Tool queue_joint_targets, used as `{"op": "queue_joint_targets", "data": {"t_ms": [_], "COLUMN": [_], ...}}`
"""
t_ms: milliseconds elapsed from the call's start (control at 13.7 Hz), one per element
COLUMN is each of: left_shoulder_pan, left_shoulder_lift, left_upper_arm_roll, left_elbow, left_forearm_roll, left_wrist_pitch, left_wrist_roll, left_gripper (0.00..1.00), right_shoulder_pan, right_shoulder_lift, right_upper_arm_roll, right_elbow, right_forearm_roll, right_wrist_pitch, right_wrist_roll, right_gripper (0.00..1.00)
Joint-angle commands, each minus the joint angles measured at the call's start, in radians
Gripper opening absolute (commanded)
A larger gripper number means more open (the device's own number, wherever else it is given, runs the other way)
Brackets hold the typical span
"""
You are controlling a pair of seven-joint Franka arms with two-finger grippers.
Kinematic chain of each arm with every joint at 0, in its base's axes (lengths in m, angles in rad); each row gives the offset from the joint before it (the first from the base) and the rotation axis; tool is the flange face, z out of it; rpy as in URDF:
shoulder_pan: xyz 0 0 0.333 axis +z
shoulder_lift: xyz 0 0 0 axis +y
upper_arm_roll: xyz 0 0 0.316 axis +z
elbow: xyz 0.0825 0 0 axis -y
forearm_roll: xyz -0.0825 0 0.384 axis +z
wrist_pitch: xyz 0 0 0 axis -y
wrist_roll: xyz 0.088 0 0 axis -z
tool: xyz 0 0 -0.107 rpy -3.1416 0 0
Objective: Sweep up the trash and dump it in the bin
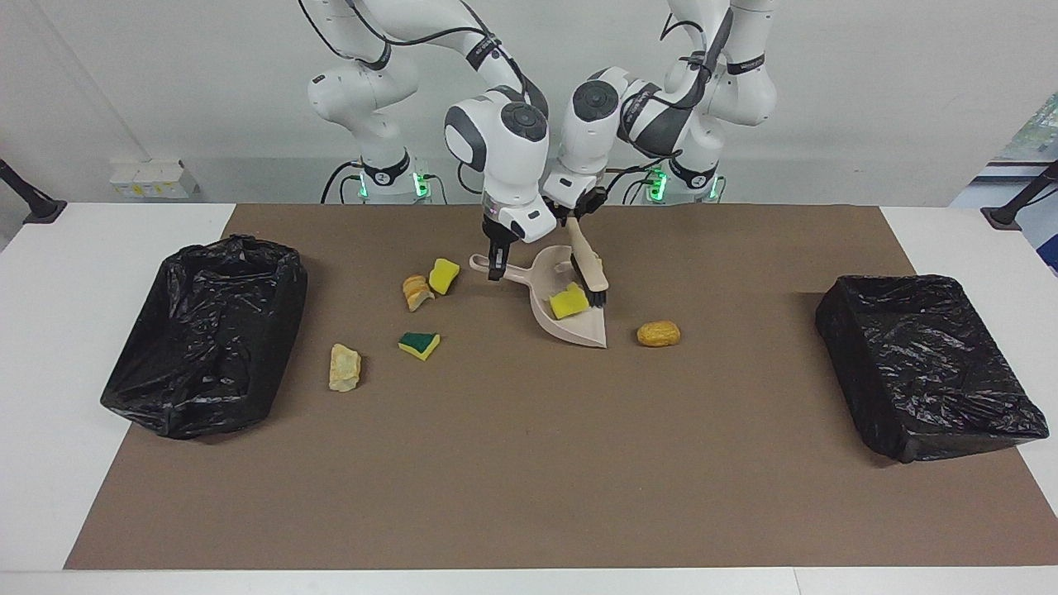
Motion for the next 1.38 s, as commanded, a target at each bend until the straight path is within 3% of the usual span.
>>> {"op": "queue_joint_targets", "data": {"t_ms": [0,437,583,874,1311], "left_shoulder_pan": [0.127,0.407,0.444,0.394,0.152], "left_shoulder_lift": [-0.008,0.076,0.117,0.194,0.174], "left_upper_arm_roll": [-0.005,-0.005,-0.005,-0.008,-0.014], "left_elbow": [0.000,0.000,-0.006,-0.030,-0.070], "left_forearm_roll": [0.013,0.176,0.182,0.219,0.156], "left_wrist_pitch": [-0.035,0.042,0.082,0.146,0.154], "left_wrist_roll": [0.193,0.615,0.673,0.700,0.554], "left_gripper": [0.00,0.00,0.00,0.00,0.00], "right_shoulder_pan": [-0.002,-0.002,-0.002,-0.002,-0.005], "right_shoulder_lift": [-0.009,-0.009,-0.009,-0.009,-0.009], "right_upper_arm_roll": [0.006,0.006,0.006,0.006,0.006], "right_elbow": [-0.018,-0.018,-0.018,-0.018,-0.018], "right_forearm_roll": [0.016,0.016,0.014,0.016,0.014], "right_wrist_pitch": [0.012,0.015,0.015,0.015,0.015], "right_wrist_roll": [0.020,0.020,0.020,0.020,0.020], "right_gripper": [0.00,0.00,0.00,0.00,0.00]}}
